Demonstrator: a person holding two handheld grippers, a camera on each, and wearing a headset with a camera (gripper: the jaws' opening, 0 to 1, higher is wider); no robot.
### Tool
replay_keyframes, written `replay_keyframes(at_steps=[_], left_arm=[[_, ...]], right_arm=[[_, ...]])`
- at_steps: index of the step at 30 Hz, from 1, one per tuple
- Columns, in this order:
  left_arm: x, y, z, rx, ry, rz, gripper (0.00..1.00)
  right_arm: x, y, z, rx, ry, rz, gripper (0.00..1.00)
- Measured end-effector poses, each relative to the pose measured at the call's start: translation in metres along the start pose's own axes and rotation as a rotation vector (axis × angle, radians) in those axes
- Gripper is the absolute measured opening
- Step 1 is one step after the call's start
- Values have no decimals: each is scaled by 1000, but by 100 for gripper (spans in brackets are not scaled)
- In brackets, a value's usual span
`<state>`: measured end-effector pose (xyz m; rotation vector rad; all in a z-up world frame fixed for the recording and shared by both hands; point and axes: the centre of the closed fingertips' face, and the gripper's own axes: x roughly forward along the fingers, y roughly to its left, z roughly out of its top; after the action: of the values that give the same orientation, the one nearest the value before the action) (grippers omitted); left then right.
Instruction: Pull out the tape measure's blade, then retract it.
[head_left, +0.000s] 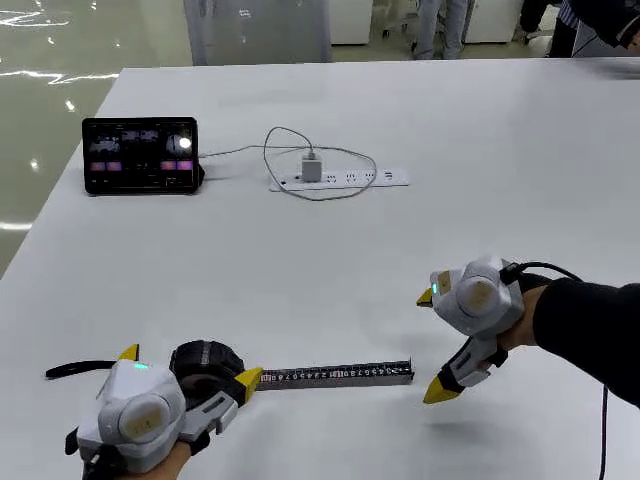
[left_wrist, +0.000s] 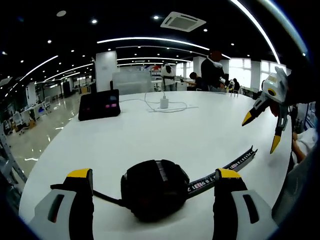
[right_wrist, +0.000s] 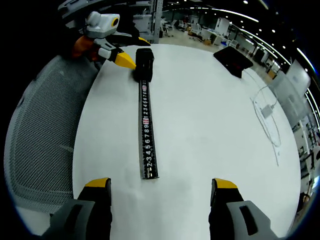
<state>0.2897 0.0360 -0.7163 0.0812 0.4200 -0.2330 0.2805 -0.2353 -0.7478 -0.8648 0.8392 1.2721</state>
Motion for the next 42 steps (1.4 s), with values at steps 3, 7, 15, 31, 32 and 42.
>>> replay_keyframes(at_steps=[3,7,15,31,32,42], left_arm=[[3,-3,2,-23,-3,-3,99],[7,2,2,-38,0,13,99],[8,6,-1,-54,-12,3,99],[6,2,-3,-38,-24,-2,99],[6,3,-2,-29,-29,7,99],[7,4,0,-40,-43,14,99]], right_arm=[[6,1,0,-12,8,24,73],[12,1,1,-12,8,35,65],[21,7,-4,-22,49,77,52],[27,14,-5,-47,63,125,23],[27,14,-5,-47,62,126,21],[30,16,-9,-52,72,132,13]])
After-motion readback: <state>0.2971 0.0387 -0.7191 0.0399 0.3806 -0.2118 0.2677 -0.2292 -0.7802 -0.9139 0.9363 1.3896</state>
